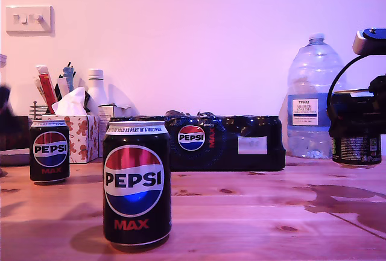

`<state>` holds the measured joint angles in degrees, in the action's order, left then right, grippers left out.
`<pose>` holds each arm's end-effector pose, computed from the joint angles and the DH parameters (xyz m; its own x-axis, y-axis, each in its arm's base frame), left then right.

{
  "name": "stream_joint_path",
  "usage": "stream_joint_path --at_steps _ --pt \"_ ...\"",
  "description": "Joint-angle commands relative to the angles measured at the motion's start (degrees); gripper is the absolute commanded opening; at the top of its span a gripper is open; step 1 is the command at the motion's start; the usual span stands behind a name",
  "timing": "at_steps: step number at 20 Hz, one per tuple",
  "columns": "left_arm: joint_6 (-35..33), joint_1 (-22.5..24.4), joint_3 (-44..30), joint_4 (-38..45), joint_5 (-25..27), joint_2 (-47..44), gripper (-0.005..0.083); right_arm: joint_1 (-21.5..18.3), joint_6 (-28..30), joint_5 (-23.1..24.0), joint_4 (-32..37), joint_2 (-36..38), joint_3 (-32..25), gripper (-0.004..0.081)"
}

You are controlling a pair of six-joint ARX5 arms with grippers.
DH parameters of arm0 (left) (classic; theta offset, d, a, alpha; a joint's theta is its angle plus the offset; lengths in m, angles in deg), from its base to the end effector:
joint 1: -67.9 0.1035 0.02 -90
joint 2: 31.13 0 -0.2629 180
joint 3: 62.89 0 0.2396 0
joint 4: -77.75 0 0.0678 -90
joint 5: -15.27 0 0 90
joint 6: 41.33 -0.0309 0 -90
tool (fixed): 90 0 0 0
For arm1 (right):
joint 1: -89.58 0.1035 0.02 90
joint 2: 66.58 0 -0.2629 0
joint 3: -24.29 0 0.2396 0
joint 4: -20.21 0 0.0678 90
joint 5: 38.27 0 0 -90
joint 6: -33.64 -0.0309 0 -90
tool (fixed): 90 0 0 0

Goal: Stack up the Pepsi cans on top of each other

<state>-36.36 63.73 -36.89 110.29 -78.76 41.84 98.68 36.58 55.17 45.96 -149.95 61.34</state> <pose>0.2013 -0.0169 0.1551 0.9584 -0.1403 -0.2486 0.1184 0.9878 -0.1013 0.2447 0.0373 0.1567 0.9323 0.0886 -0.3507 -0.1201 0.9904 -0.0691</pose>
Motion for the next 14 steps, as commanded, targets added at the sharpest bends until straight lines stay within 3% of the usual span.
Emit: stream_joint_path --at_steps 1,7,14 --pt "-1.66 -0.07 1.09 5.51 -0.87 2.91 0.0791 0.26 0.15 -0.09 2.27 1.68 0.83 0.0367" --pt "-4.26 -0.07 7.04 11.56 -3.96 13.84 0.0791 0.26 0.17 -0.11 2.34 1.68 0.83 0.0367" --pt "-5.46 2.99 16.20 12.41 -6.47 25.29 0.0791 0.26 0.31 -0.09 2.75 1.68 0.83 0.0367"
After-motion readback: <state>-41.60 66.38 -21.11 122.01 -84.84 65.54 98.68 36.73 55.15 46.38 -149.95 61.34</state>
